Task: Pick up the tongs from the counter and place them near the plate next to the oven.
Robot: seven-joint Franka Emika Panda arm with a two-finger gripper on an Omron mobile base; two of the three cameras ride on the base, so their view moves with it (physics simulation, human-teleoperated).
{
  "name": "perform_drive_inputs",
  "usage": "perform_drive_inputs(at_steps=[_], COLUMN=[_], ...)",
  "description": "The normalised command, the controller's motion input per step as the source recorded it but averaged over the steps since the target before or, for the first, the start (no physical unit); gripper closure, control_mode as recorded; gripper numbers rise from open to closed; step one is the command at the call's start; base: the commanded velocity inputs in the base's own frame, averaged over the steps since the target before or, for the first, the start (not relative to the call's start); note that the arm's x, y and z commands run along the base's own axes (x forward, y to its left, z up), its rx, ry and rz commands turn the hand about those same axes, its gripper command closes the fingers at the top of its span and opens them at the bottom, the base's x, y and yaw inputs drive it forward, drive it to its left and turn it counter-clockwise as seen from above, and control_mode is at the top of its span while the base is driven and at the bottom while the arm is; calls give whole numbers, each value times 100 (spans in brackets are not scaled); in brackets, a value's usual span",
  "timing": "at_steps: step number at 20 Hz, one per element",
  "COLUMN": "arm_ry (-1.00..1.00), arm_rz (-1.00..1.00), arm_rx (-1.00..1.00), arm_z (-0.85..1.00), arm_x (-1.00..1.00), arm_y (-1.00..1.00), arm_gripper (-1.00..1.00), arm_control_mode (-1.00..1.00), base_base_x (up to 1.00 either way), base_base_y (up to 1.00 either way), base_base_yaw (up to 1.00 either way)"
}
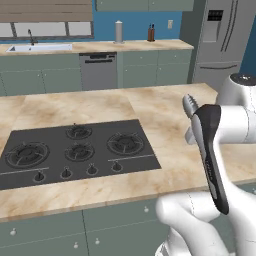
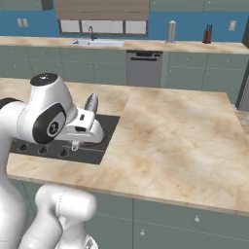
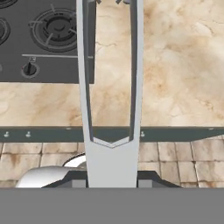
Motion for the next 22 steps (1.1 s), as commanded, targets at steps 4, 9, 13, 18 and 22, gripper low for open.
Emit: perform_drive_inputs(at_steps=[4, 9, 13, 18, 22], arm_ry=[-2, 0, 0, 0, 0], arm_rz=[0, 0, 0, 0, 0], arm_rx=[0, 0, 0, 0, 0], arm_z=[0, 0, 0, 0, 0], arm_x=[-16, 0, 0, 0, 0], arm_y=[0, 0, 0, 0, 0], arm_gripper=[100, 100, 100, 100, 100], arm_control_mode=[100, 100, 100, 100, 100], base_base_x=[-13, -94, -54, -62, -63], base_base_y=[0, 2, 22, 10, 22], base_base_yaw=[0, 10, 28, 57, 78])
